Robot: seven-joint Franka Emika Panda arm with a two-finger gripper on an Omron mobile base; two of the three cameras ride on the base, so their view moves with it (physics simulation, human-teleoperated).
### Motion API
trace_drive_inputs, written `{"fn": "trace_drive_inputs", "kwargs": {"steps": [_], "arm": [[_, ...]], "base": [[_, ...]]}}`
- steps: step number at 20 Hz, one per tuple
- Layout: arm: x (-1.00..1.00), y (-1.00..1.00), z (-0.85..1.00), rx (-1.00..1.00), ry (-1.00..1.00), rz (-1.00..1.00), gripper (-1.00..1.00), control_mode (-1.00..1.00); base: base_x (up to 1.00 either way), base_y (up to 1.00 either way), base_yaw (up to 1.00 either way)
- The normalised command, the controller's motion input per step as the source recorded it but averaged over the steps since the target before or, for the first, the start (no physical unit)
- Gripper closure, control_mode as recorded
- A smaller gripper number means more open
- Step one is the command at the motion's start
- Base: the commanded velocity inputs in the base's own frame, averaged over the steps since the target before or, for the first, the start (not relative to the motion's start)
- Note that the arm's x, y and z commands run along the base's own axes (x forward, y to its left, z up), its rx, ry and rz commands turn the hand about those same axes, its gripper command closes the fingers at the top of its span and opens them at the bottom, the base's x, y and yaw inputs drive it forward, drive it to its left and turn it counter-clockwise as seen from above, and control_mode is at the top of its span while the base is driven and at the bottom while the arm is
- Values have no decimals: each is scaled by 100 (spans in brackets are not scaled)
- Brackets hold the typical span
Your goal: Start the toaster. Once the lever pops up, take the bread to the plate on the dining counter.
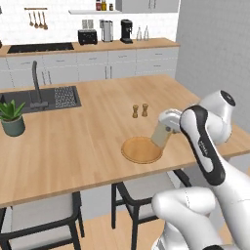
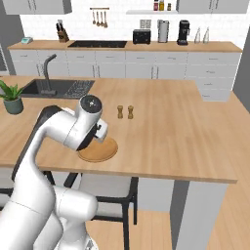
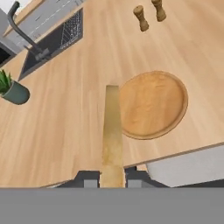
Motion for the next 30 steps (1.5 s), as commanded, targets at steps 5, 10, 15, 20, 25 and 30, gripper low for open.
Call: {"fn": "trace_drive_inputs", "kwargs": {"steps": [5, 10, 15, 20, 25, 30], "arm": [[59, -2, -54, 14, 12, 0, 100, -100], [59, 0, -41, 13, 7, 0, 100, -100], [56, 0, -41, 2, 4, 0, 100, -100], [54, 0, -37, 0, 6, 0, 100, -100], [50, 0, -33, 0, 3, 0, 100, -100], [34, 7, -31, 0, 4, 5, 100, -100]], "base": [[0, 0, 0], [0, 0, 0], [0, 0, 0], [0, 0, 0], [0, 0, 0], [0, 0, 0]]}}
